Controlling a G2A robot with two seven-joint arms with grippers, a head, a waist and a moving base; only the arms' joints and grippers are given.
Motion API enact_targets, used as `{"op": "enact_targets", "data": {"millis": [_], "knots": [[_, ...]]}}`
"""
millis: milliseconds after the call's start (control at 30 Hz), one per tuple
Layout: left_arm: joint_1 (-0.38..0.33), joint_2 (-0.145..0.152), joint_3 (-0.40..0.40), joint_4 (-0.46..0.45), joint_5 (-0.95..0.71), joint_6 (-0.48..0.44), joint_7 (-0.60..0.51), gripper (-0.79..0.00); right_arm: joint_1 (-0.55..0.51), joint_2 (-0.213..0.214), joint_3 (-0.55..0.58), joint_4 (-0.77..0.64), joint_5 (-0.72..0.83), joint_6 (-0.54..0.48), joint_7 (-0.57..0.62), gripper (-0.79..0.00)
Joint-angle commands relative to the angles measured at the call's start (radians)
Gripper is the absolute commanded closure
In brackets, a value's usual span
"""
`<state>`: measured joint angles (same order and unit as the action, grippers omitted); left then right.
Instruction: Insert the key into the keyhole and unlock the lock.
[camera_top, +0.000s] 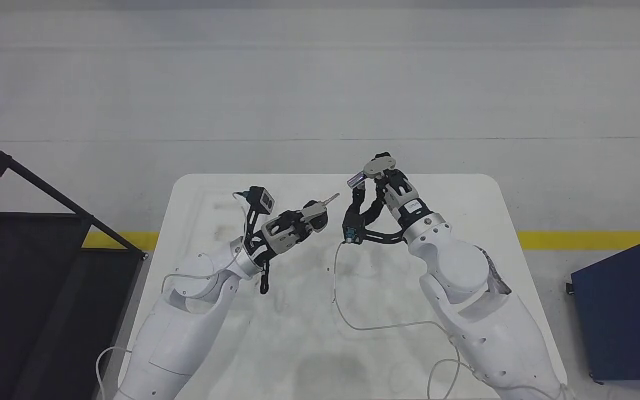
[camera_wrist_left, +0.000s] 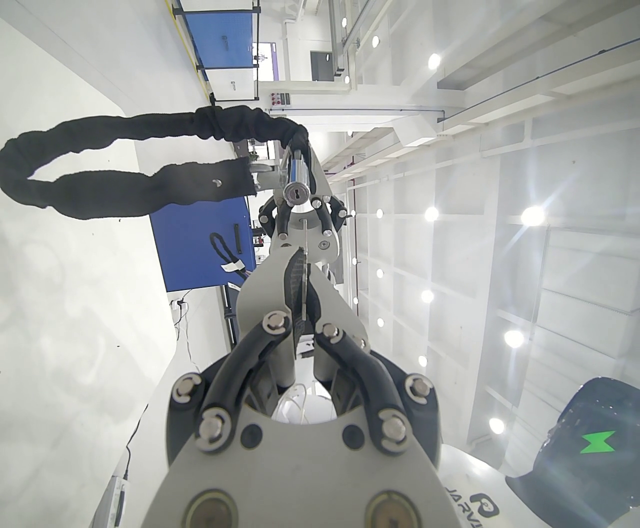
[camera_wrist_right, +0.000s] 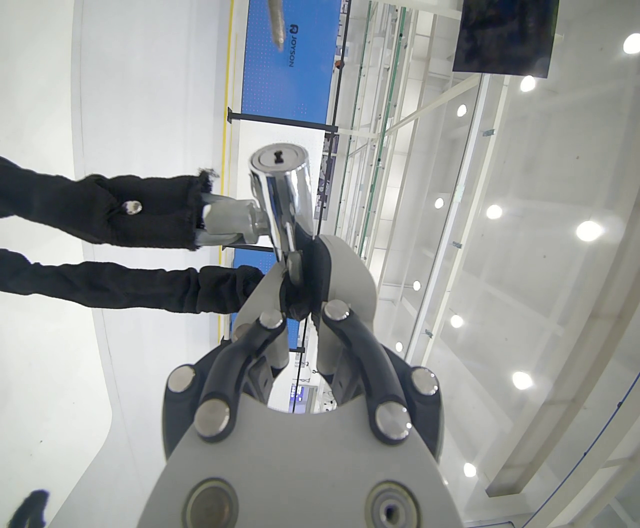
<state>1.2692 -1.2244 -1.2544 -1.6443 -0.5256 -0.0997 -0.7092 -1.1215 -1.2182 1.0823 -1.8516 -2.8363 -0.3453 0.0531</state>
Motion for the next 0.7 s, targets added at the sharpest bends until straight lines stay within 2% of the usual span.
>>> {"op": "enact_targets", "data": {"millis": [0, 233, 433, 667], "knots": [[0.015, 0.0, -0.001, -0.006, -0.002, -0.003, 0.014, 0.0, 0.0, 0.0, 0.0, 0.0, 0.0, 0.0, 0.0, 0.0], [0.047, 0.0, -0.002, -0.016, -0.029, -0.011, 0.026, 0.0, 0.0, 0.0, 0.0, 0.0, 0.0, 0.0, 0.0, 0.0], [0.042, -0.001, 0.0, -0.008, -0.045, -0.007, 0.022, 0.0, 0.0, 0.0, 0.0, 0.0, 0.0, 0.0, 0.0, 0.0], [0.006, -0.006, 0.025, 0.046, -0.053, -0.003, 0.009, 0.0, 0.0, 0.0, 0.0, 0.0, 0.0, 0.0, 0.0, 0.0]]}}
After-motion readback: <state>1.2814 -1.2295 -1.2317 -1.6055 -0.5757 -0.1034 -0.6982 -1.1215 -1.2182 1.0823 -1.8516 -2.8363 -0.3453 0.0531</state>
